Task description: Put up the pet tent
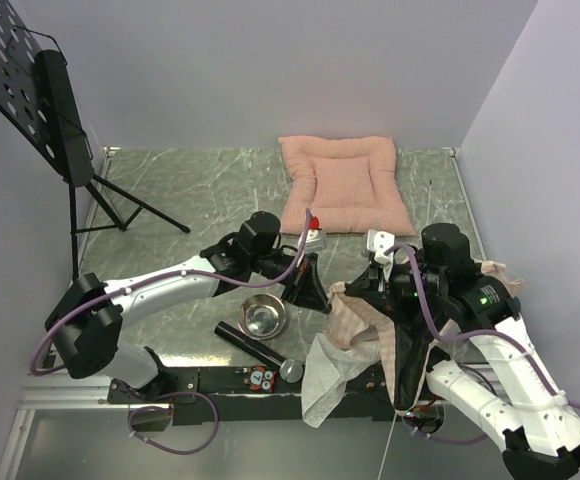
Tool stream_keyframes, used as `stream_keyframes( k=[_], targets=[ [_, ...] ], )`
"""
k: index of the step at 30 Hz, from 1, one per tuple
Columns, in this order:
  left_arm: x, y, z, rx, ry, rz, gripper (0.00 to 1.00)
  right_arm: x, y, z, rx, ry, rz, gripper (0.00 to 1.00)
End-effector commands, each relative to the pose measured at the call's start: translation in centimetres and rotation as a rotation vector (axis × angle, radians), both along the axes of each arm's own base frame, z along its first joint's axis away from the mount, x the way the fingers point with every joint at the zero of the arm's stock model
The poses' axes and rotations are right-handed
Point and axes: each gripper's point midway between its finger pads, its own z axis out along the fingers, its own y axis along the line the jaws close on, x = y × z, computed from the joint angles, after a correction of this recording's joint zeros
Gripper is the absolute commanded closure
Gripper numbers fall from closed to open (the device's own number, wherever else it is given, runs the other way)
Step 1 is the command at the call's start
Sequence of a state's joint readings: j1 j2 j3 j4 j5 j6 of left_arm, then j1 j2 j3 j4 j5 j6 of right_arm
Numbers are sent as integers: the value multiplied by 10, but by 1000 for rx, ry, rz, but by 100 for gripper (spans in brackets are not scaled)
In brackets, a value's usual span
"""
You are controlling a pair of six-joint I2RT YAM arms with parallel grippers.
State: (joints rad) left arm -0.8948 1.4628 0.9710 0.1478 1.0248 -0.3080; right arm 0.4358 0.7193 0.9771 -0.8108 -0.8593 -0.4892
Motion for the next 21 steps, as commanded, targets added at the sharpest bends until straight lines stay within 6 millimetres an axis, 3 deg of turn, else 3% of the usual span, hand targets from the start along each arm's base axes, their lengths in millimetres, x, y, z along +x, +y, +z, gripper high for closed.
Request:
stream_keyframes(
  k=[1, 8, 11, 17, 21],
  targets=[
    [-2, 1, -51, 180, 101, 54, 99, -20, 9, 37, 100, -73, 114, 100],
    [21, 1, -59, 218, 139, 134, 99, -28, 7, 33, 88, -58, 142, 100],
    [23, -1, -51, 190, 99, 133, 99, -27, 7, 26, 72, -35, 140, 100],
    [5, -7, -30, 127, -21, 66, 99, -9, 8, 18, 35, 4, 71, 100],
    [-4, -4, -41, 168, -33, 41, 99, -7, 8, 20, 36, 7, 57, 100]
  ],
)
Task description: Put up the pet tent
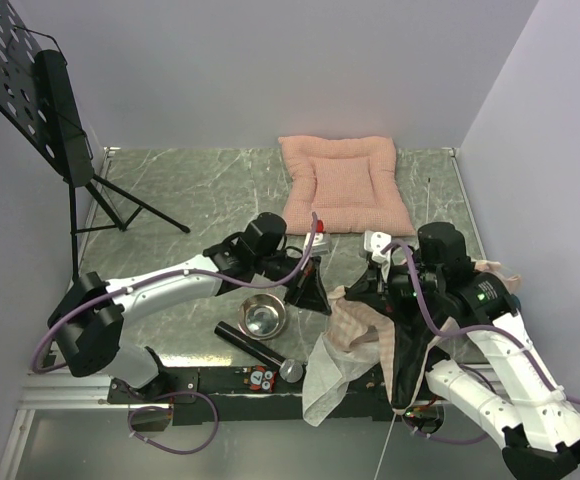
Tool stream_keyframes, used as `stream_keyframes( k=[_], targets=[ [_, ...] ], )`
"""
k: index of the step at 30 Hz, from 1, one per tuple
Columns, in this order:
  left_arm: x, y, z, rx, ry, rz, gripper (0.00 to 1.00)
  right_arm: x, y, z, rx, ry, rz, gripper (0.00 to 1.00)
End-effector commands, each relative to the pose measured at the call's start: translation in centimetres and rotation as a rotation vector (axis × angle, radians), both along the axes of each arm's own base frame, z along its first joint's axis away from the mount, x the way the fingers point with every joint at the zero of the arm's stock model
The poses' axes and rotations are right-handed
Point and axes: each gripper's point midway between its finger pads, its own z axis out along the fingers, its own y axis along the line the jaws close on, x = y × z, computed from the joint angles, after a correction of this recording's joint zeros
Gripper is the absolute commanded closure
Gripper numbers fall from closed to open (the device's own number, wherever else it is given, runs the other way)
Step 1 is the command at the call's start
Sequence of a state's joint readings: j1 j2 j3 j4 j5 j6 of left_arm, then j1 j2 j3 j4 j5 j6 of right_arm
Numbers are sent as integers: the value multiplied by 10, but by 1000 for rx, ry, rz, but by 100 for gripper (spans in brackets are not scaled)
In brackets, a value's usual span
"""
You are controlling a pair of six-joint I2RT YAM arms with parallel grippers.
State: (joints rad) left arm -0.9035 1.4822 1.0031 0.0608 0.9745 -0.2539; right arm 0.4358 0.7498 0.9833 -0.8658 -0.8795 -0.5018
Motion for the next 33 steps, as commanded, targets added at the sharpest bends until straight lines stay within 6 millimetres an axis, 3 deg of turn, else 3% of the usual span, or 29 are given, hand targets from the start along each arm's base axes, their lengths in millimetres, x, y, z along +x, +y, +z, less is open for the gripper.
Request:
stream_keyframes(
  k=[1, 5, 13, 20, 22, 27, 33],
  targets=[
    [-10, 0, -34, 123, -23, 14, 99, -1, 8, 30, 64, -59, 33, 100],
    [-9, -3, -32, 118, -35, 17, 99, -6, 6, 29, 57, -57, 48, 100],
    [-4, -11, -8, 76, -55, 21, 99, -20, 4, 11, 26, -24, 107, 100],
    [-7, -5, 15, 7, -111, 26, 99, -14, 5, 5, 12, -13, 89, 100],
    [-7, -2, 19, -1, -127, 38, 94, -13, 6, 10, 21, -21, 87, 100],
    [-1, 8, 29, -30, -141, 77, 67, -15, 7, 22, 52, -42, 86, 100],
    [-4, 26, 9, -15, -140, 82, 60, -17, 7, 33, 89, -73, 75, 100]
  ],
)
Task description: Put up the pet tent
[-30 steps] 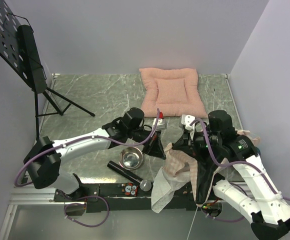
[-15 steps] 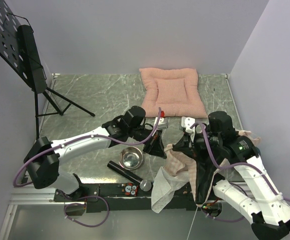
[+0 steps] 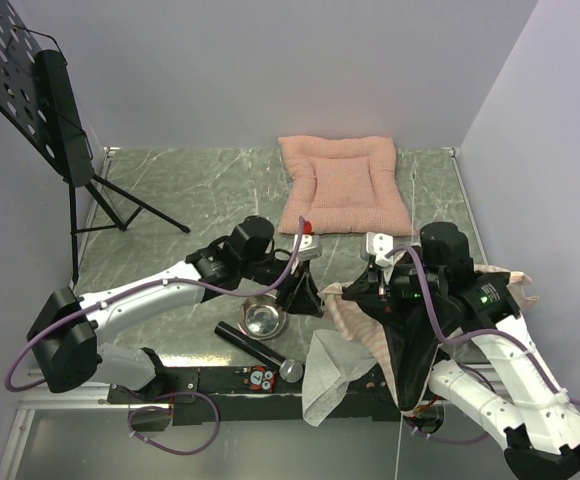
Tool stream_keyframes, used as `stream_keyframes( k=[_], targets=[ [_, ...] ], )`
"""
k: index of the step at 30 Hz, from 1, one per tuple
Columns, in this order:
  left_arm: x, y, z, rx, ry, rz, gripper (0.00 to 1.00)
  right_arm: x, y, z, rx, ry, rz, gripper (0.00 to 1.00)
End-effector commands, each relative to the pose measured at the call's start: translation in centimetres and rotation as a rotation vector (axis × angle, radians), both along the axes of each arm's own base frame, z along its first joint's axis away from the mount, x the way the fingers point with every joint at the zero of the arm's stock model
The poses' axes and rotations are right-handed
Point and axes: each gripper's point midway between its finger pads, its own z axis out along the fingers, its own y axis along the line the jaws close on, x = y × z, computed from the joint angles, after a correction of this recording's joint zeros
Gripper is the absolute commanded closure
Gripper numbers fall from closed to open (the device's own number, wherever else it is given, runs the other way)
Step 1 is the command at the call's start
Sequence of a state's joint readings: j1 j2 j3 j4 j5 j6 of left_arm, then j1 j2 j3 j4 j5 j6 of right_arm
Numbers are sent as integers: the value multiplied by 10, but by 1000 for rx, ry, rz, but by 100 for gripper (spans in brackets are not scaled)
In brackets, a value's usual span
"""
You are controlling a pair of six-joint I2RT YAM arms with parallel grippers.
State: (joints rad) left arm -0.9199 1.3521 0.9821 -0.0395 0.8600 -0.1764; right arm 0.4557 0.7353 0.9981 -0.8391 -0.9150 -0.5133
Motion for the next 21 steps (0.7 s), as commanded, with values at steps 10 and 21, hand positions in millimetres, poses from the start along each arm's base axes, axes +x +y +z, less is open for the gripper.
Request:
stream_keyframes(
  k=[10, 21],
  targets=[
    [-1, 7, 22, -184, -104, 19, 54, -13, 3, 24, 65, -23, 39, 100],
    [-6, -2, 43, -290, -138, -56, 70, -14, 3, 23, 66, -19, 42, 100]
  ],
)
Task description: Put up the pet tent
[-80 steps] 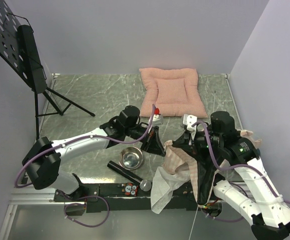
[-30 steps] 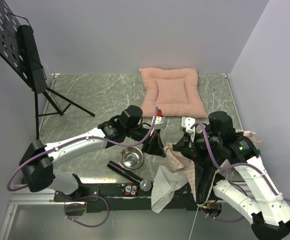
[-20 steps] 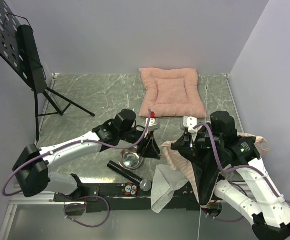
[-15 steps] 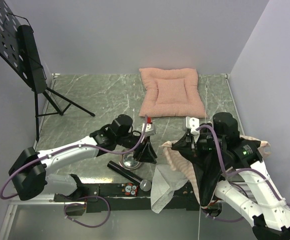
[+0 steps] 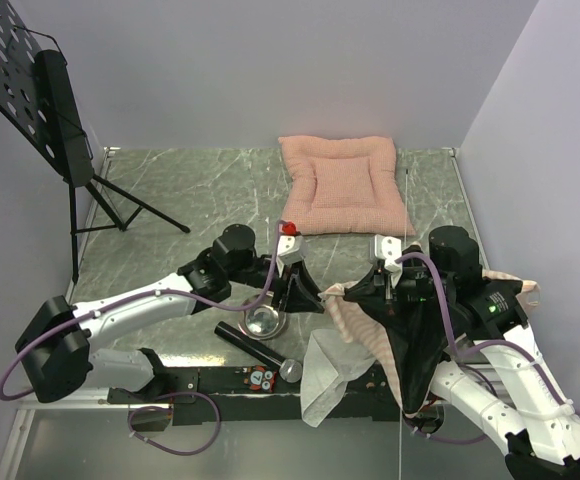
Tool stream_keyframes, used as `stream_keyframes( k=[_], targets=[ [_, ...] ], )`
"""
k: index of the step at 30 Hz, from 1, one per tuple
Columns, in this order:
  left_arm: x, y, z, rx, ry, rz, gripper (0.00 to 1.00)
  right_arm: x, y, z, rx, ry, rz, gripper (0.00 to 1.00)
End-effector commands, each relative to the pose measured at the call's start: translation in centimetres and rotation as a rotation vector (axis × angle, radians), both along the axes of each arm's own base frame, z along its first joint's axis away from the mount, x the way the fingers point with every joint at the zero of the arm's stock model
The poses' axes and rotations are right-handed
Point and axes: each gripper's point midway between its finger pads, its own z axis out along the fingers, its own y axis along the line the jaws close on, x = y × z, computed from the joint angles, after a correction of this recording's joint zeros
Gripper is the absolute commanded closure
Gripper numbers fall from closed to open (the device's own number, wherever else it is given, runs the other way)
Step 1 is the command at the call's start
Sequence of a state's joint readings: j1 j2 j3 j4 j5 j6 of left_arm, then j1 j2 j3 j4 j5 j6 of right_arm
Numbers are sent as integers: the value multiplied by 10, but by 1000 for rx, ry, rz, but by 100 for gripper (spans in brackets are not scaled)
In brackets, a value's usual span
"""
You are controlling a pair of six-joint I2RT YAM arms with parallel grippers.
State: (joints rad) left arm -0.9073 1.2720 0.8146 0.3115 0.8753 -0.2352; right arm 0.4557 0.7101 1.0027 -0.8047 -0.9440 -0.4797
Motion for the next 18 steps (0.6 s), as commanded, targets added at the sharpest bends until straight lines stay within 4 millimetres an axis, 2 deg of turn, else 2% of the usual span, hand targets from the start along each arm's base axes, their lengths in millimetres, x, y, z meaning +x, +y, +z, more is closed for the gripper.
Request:
stream_keyframes(
  k=[1, 5, 7, 11, 13, 15, 18],
  targets=[
    [-7, -6, 23, -82, -38, -75, 74, -8, 1, 10, 18, 1, 29, 100],
    [-11, -4, 12, -49, -12, -109, 99, -8, 1, 12, 19, -8, 28, 100],
    [-14, -6, 6, -19, 10, -127, 99, -8, 0, 11, 15, -10, 24, 100],
    [-22, -8, -39, 171, 98, -144, 99, -7, 0, 10, 7, -8, 27, 100],
    [-24, -6, -57, 227, 131, -145, 99, -7, 0, 10, 3, -1, 28, 94],
    [-22, -5, -67, 259, 140, -134, 99, -6, 0, 10, 5, 1, 24, 88],
    [-19, -8, -68, 262, 146, -125, 99, -5, 1, 10, 12, 6, 19, 83]
  ],
)
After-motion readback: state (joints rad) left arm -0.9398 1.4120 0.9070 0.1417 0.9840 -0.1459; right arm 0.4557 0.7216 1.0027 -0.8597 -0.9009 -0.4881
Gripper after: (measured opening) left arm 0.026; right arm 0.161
